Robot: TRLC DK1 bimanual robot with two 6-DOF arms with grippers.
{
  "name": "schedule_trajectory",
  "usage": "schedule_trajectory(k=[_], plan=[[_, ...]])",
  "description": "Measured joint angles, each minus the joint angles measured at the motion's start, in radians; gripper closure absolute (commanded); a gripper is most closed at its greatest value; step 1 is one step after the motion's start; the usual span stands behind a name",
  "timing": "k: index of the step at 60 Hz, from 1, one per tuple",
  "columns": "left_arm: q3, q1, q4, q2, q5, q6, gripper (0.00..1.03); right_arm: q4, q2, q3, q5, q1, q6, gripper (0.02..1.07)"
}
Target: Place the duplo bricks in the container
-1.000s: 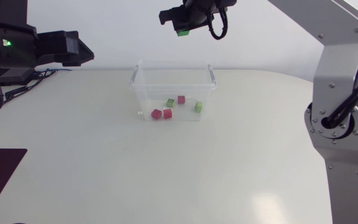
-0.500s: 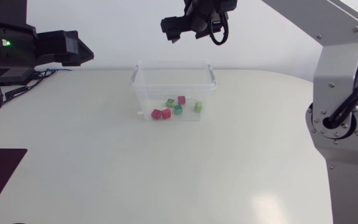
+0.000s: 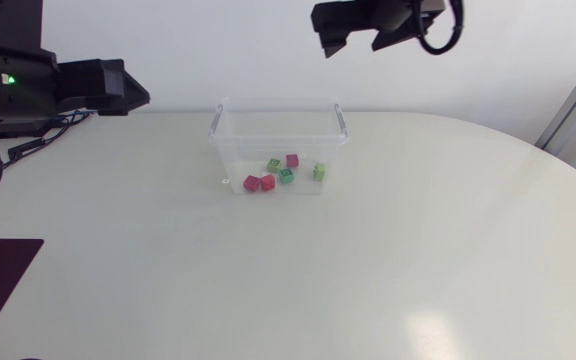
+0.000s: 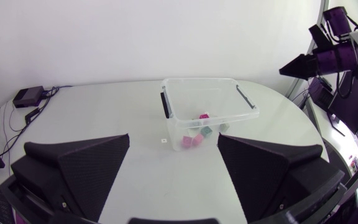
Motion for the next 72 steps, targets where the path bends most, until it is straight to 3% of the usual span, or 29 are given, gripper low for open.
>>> schedule_trajectory(k=[15, 32, 52, 72], plan=[[-0.021, 0.031, 0.0, -0.043, 0.0, 0.0, 0.04, 0.029, -0.211, -0.234, 0.043, -0.043, 0.0, 0.06], [-0.119, 0.108, 0.048, -0.124, 0.0, 0.022, 0.04, 0.204, -0.501, -0.595, 0.043, -0.137, -0.016, 0.06], [-0.376, 0.176, 0.257, -0.305, -0.013, 0.076, 0.04, 0.397, -0.762, -0.975, 0.044, -0.222, -0.102, 0.06], [-0.58, 0.235, 0.381, -0.459, -0.044, 0.109, 0.04, 0.527, -0.997, -1.245, 0.043, -0.288, -0.122, 0.06]])
